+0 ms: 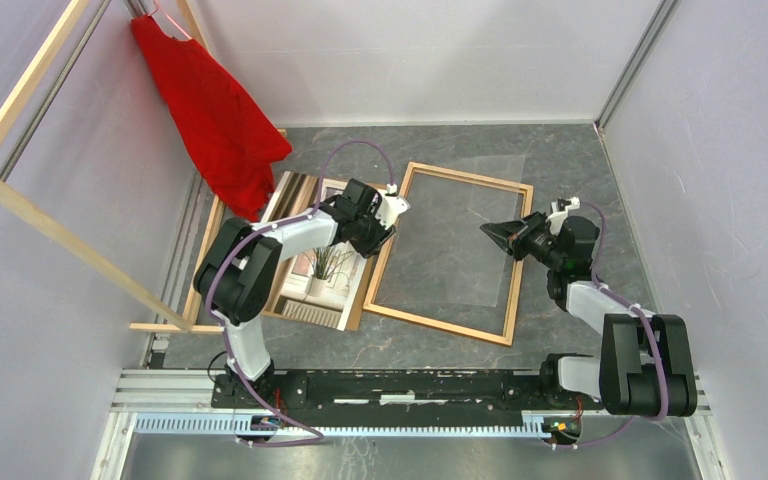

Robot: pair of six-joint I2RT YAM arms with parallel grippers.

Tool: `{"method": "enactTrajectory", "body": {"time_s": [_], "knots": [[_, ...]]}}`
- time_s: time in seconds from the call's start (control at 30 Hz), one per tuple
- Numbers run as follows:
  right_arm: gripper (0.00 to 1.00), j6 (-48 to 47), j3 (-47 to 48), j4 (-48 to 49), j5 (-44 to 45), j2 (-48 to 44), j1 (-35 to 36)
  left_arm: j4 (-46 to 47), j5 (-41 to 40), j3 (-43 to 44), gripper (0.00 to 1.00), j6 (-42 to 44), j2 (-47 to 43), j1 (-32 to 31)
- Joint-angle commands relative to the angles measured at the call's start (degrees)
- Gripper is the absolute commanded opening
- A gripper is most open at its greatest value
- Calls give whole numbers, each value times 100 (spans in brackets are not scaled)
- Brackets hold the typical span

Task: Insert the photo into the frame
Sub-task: Place the photo frame item in the photo frame.

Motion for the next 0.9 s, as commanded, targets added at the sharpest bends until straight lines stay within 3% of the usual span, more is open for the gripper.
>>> {"method": "enactTrajectory", "body": {"time_s": [0.0,0.4,0.87], "knots": [[0,274,198,275,102,-75,142,-241,669,-167,46,11,-116,-174],[0,-243,310,-49,223,-160,361,-240,658,-177,45,-23,-144,-164],[0,-1461,521,-1198,467,-108,87,-240,553,-167,45,10,-125,-146]]}}
